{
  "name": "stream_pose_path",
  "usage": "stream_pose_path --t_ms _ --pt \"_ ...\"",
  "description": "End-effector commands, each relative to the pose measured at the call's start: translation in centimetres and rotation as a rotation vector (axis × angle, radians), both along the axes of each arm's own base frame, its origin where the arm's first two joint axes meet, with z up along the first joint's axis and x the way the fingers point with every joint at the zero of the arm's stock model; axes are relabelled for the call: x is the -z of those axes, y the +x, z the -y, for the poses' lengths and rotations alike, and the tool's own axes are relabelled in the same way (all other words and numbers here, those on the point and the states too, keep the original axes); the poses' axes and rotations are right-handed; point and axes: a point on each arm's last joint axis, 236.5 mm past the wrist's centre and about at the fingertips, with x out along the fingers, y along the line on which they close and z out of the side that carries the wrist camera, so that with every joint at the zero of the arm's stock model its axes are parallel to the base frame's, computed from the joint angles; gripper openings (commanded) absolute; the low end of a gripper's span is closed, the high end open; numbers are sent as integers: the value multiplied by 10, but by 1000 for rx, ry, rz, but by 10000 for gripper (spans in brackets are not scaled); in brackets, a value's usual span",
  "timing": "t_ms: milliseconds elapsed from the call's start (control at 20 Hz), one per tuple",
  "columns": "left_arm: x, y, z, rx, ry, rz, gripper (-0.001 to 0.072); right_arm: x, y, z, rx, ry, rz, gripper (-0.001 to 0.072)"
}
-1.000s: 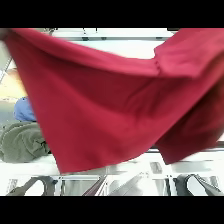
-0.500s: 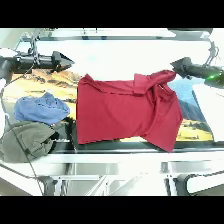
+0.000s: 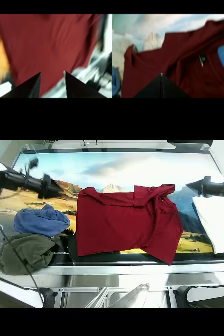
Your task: Fold the shirts.
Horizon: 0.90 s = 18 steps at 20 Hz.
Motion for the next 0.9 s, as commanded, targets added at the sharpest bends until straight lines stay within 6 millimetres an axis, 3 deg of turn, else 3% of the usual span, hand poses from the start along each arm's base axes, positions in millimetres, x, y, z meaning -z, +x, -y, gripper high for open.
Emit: stream_pose_path --t_ms 0,150,300,500,700,850 --pt "62 -114 -10 108 250 -245 313 17 -53 -9 -93 -45 -109 15" --pt "101 -187 -5 104 304 -333 314 17 -69 -17 -87 -35 -124 15" --pt "130 -215 -3 58 319 -345 313 7 -72 -20 -92 -41 -109 15" --pt "132 -198 39 44 107 -223 313 3 -77 -23 -106 -37 -113 15" --pt "155 -192 40 25 104 -229 313 1 -82 -28 -129 -22 -124 15" --pt "152 -181 57 10 19 -198 313 1 -84 -29 -138 -18 -127 15"
